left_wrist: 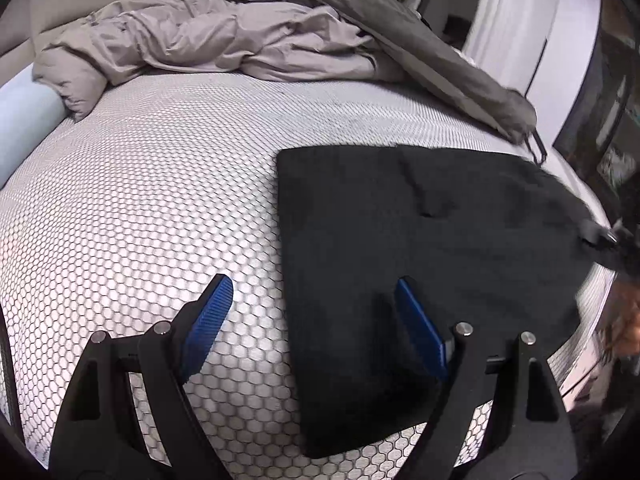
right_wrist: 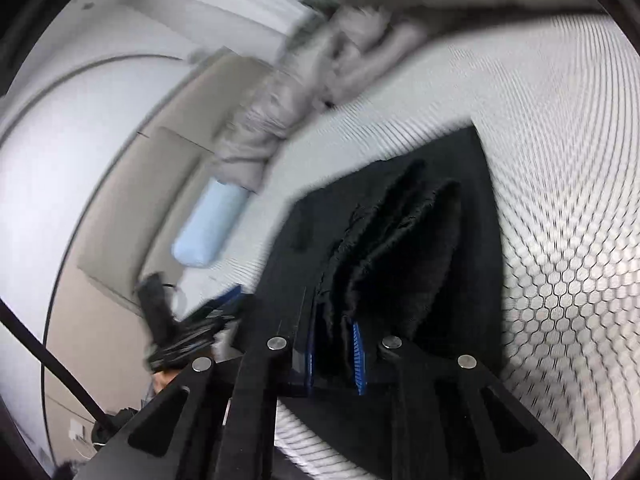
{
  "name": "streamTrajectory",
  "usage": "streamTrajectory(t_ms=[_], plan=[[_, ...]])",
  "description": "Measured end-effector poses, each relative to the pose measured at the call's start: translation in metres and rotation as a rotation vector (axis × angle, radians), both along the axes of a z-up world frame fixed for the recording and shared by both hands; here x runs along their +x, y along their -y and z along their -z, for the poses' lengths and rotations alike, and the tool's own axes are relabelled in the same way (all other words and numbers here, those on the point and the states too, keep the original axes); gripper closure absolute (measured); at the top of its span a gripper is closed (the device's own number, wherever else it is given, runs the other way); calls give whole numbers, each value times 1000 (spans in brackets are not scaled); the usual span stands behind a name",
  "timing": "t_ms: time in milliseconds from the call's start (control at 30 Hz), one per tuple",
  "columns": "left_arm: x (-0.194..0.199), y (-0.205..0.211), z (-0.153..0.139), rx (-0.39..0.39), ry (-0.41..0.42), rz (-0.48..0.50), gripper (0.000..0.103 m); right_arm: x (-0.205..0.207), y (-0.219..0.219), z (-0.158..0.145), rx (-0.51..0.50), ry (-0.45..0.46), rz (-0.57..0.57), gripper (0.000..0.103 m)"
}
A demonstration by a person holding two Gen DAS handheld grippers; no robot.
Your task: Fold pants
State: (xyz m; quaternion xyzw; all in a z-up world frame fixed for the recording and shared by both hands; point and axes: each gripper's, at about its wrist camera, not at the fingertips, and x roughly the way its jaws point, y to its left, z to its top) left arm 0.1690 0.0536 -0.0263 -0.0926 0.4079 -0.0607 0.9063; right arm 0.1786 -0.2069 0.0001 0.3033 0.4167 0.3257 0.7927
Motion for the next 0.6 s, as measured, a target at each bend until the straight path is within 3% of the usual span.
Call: streamTrajectory(t_ms=[67,133,200,267,333,400,467,500,533,600], plan=[[0,-8,-3,-30,0,-8,22,-28,6,-21,-21,51,24,89],[0,-12,-2,-49,-3,-6,22,-50,16,-22,-41,50,53,89],[1,-11,2,-46,-22,6,22,-53,22,-8,-72,4,77,88],[4,-5,11,-30,-51,30,22,-45,22,26,-162,-98,80,85],[5,0,17,-36,-73,47,22,-39,25,49,-142,-174,36,85],[4,3,21,-66,-87,70,22,-41,34,41,-111,-139,53,78],[3,9,25,-76,-106,95,28,-48,42,21,-170,-44,112,53],[3,12,27,-75,-115,106,35,-48,44,17,-166,-18,130,51],[2,15,28,-79,-123,118,51,-43,41,18,-152,-25,128,51],[-3,21,27,-72,-137,145,54,-29,32,29,-126,-80,127,52]])
